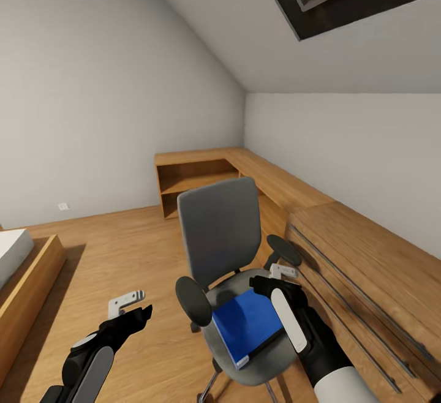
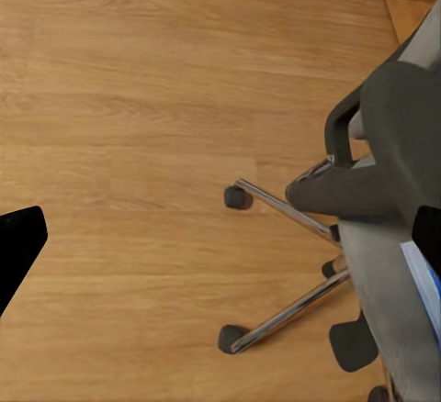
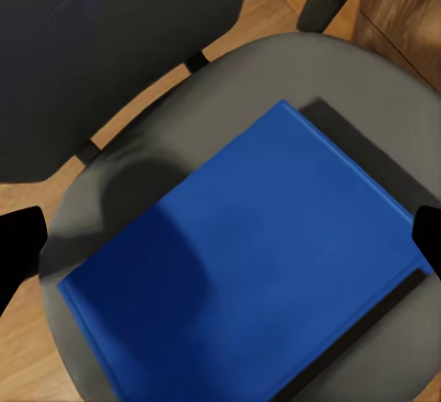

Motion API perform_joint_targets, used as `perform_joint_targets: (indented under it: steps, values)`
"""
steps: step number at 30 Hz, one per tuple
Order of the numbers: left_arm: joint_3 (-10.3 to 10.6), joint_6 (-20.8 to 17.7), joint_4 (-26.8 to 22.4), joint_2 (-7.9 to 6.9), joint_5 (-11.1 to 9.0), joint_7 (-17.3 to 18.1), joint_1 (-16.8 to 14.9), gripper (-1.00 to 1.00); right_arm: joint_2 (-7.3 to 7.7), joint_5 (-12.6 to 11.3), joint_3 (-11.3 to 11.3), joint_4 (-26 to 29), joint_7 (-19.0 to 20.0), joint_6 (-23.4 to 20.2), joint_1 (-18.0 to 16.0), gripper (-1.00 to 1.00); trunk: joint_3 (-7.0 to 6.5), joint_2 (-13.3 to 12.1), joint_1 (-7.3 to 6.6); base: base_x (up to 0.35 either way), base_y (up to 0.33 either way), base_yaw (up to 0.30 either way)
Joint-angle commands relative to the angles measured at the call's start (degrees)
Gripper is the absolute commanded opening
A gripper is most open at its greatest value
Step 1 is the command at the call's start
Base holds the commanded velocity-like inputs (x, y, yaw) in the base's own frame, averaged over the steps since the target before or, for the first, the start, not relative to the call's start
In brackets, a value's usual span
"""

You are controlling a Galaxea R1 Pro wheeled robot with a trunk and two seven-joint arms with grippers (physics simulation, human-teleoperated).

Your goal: In the bedroom, organize the workspace by keeping the computer under the desk, ensuring the monitor is on the desk, placing the keyboard on the desk next to the monitor, placing the mouse on the desk next to the keyboard, moving the folder from the swivel chair onto the desk next to the mouse, stacking the notebook on top of the folder with the pen on top of the notebook, and positioning the swivel chair next to the desk.

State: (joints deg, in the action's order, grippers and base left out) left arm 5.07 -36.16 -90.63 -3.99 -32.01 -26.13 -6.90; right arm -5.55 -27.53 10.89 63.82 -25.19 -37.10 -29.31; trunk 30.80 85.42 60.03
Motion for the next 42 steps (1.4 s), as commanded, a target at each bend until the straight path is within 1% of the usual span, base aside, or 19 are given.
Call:
perform_joint_targets:
  steps: [1,5,12,13,15,16,18,21,22,25,26,30,31,33,34,35,37,41,42]
  values:
    - [0.12,-0.06,-0.07,-0.06,-0.6,-0.59,-0.05,1.0,0.01,-0.6,0.09,0.07,-0.57,-0.08,-0.05,1.0,0.25,0.45,0.23,0.0,0.0,0.0]
    - [0.1,-0.06,-0.07,-0.06,-0.6,-0.64,-0.05,1.0,0.01,-0.6,0.09,0.08,-0.57,-0.07,-0.05,1.0,0.96,2.06,1.1,0.0,0.0,0.0]
    - [-2.0,-0.13,-0.07,-0.01,-0.6,-0.61,-0.05,1.0,0.05,-0.6,-0.09,0.08,-0.61,-0.04,-0.05,1.0,2.22,4.86,2.64,0.0,0.0,0.0]
    - [-2.73,-0.17,-0.01,0.08,-0.6,-0.59,-0.05,1.0,0.24,-0.6,-0.3,-0.02,-0.57,0.8,-0.05,1.0,2.4,5.26,2.86,0.0,0.0,0.0]
    - [-2.85,-0.16,0.0,0.07,-0.6,-0.59,-0.05,1.0,0.38,-0.56,-0.36,-0.11,-0.57,2.02,-0.05,1.0,2.76,6.07,3.3,0.0,0.0,0.0]
    - [-3.72,-0.21,0.01,0.03,-0.6,-0.59,-0.05,1.0,0.58,0.48,-0.41,-0.68,-0.57,4.61,-0.08,1.0,2.94,6.47,3.52,0.0,0.0,0.0]
    - [-4.58,-0.22,0.01,0.03,-0.6,-0.57,-0.05,1.0,0.63,2.14,-0.42,-2.36,-0.55,6.76,-0.2,1.0,3.3,7.27,3.96,0.0,0.0,0.0]
    - [-5.18,-0.22,0.01,0.03,-0.6,-0.54,-0.05,1.0,0.63,4.36,-0.42,-5.94,-0.4,11.35,-0.81,1.0,3.84,8.47,4.62,0.0,0.0,0.0]
    - [-5.43,-0.22,0.02,0.03,-0.6,-0.53,-0.05,1.0,0.65,5.84,-0.43,-9.11,-0.27,15.57,-2.16,1.0,4.02,8.87,4.84,0.0,0.0,0.0]
    - [-5.68,-0.23,0.02,0.03,-0.6,-0.51,-0.05,1.0,0.68,7.57,-0.41,-15.23,-0.14,21.88,-5.68,1.0,4.56,10.08,5.5,0.0,0.0,0.0]
    - [-5.8,-0.23,0.02,0.03,-0.6,-0.51,-0.05,1.0,0.69,8.33,-0.4,-20.36,-0.07,25.06,-8.64,1.0,4.73,10.48,5.72,0.0,0.0,0.0]
    - [-5.92,-0.23,0.02,0.01,-0.6,-0.51,-0.05,1.0,0.75,9.13,-0.4,-32.03,0.07,29.05,-15.39,1.0,5.45,12.08,6.59,0.0,0.0,0.0]
    - [-5.85,-0.23,0.02,0.01,-0.6,-0.5,-0.05,1.0,0.77,9.33,-0.41,-37.44,0.13,30.6,-18.94,1.0,5.63,12.48,6.81,0.0,0.0,0.0]
    - [-5.73,-0.23,0.02,0.05,-0.6,-0.5,-0.05,1.0,0.78,9.46,-0.39,-41.71,0.18,32.3,-22.17,1.0,5.99,13.29,7.25,0.0,0.0,0.0]
    - [-5.6,-0.23,0.02,0.08,-0.58,-0.52,-0.05,1.0,0.79,9.54,-0.37,-44.56,0.28,33.97,-24.78,1.0,6.17,13.69,7.47,0.0,0.0,0.0]
    - [-5.49,-0.23,0.02,0.09,-0.56,-0.55,-0.05,1.0,0.8,9.59,-0.34,-46.37,0.45,35.19,-26.54,1.0,6.35,14.09,7.69,0.0,0.0,0.0]
    - [-5.39,-0.23,0.02,0.1,-0.53,-0.56,-0.05,1.0,0.83,9.64,-0.3,-47.98,0.92,36.25,-28.06,1.0,6.35,14.09,7.69,0.0,0.0,0.0]
    - [-5.35,-0.23,0.02,0.1,-0.52,-0.52,-0.05,1.0,0.87,9.57,-0.27,-49.29,2.54,36.85,-29.01,1.0,6.35,14.09,7.69,0.0,0.0,0.0]
    - [-5.36,-0.21,0.02,0.1,-0.51,-0.54,-0.05,1.0,0.85,9.48,-0.23,-49.99,5.13,37.1,-29.4,1.0,6.53,14.49,7.91,0.0,0.0,0.0]
